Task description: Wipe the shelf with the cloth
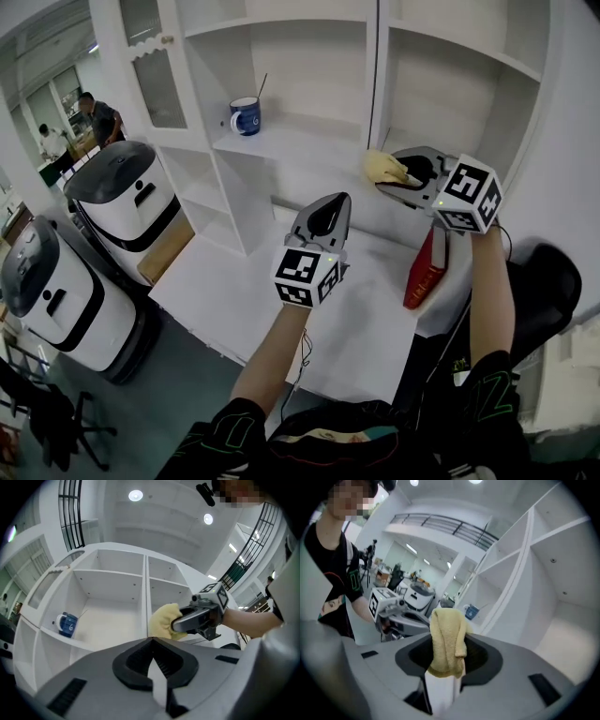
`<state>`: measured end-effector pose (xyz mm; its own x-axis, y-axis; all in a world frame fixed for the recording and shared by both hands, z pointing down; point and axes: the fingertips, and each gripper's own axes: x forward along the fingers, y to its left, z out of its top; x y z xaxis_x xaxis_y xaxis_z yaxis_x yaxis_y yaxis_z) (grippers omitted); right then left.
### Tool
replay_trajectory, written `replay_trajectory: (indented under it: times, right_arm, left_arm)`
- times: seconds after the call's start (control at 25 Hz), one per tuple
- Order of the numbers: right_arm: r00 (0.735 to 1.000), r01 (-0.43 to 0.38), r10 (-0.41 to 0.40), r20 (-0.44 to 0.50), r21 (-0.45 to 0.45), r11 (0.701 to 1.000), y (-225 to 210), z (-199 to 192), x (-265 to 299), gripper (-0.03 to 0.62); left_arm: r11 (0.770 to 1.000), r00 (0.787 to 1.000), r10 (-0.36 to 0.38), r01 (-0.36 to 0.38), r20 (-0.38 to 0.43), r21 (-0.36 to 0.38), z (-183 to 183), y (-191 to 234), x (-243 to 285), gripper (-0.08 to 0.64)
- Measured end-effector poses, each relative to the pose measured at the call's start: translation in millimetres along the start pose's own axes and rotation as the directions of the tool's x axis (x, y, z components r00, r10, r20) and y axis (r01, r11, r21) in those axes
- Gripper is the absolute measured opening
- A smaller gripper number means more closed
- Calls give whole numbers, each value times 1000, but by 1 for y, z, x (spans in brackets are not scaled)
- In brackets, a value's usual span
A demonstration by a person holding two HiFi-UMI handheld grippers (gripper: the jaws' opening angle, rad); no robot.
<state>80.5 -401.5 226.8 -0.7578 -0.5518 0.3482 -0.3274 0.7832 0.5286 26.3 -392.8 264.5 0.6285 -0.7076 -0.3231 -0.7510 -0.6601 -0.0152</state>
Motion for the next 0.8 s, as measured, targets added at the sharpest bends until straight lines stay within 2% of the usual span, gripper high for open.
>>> replay_trajectory:
  times: [0.12,0.24,0.4,0.56,0.68,0.8]
  right_arm:
    - [982,28,-35,186,40,999,21,25,1,164]
    - [963,90,-105,250,72,993,36,29,14,164]
    - [928,139,-204,311,218,966,49,18,35,164]
    - [890,150,-311,334,429,891,65,-3,50,164]
    - [889,124,-336,311,544,830,88,-24,72,164]
    - [893,125,-366,261,638,760,107,-50,95,164]
  left_arm:
    - [988,988,151,-151,-14,-25,-10,41,-34,-3]
    - [954,955,294,-296,-48,-42,-24,80,-73,-3]
    - [901,896,434,-432,-94,39,-34,111,-120,-3]
    - [854,842,520,-512,-144,94,-45,119,-163,-3]
    - [825,806,565,-553,-176,113,-54,125,-195,-3]
    - [808,782,588,-575,-207,126,-66,131,-215,-3]
